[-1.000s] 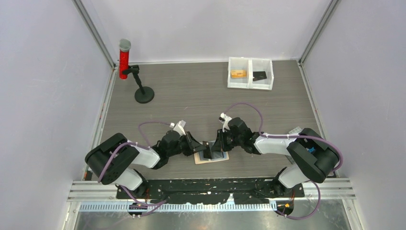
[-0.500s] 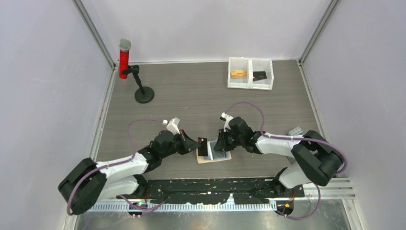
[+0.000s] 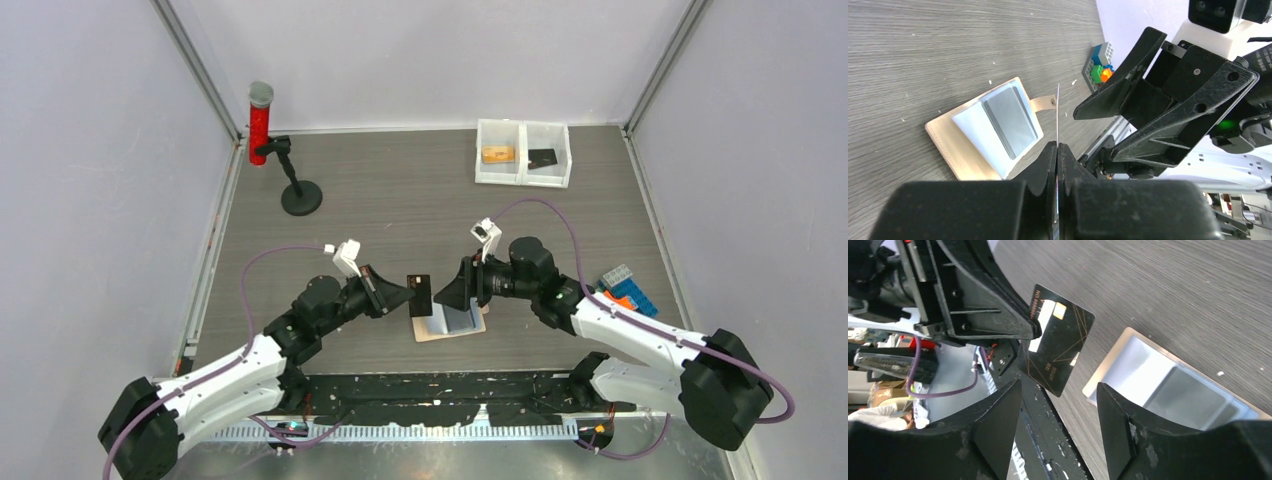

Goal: Take the credit cards out of the card holder
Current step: Remove the credit card from the card holder.

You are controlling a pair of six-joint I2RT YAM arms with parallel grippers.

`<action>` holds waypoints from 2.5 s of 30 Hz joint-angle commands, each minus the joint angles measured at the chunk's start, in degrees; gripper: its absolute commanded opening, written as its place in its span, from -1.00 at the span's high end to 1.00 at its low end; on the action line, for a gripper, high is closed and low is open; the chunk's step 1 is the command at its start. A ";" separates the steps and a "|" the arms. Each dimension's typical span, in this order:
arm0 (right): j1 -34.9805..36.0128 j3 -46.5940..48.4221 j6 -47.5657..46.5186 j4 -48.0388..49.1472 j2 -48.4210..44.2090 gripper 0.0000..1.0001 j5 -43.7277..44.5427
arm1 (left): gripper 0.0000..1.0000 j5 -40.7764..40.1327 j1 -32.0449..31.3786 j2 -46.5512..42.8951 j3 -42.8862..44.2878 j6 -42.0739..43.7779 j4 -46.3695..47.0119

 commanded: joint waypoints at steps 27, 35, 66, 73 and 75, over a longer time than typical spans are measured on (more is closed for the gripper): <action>1.00 -1.00 -7.04 4.17 0.59 0.89 -21.68 | 0.14 4.34 -3.23 -5.83 11.75 10.17 -20.44; 5.77 1.44 -8.62 2.40 2.98 0.89 -25.11 | 0.03 11.03 -3.15 -0.39 21.74 19.29 -33.17; 9.00 5.22 -10.13 -1.93 3.63 0.89 -23.18 | 0.09 24.66 -2.79 2.54 26.64 23.38 -34.16; 9.00 5.62 -10.00 -1.81 2.50 0.89 -23.59 | 0.12 31.16 -2.79 7.53 26.01 25.14 -33.98; 9.00 5.82 -9.96 -1.81 2.20 0.89 -23.64 | 0.15 31.83 -2.79 8.37 25.97 25.64 -34.01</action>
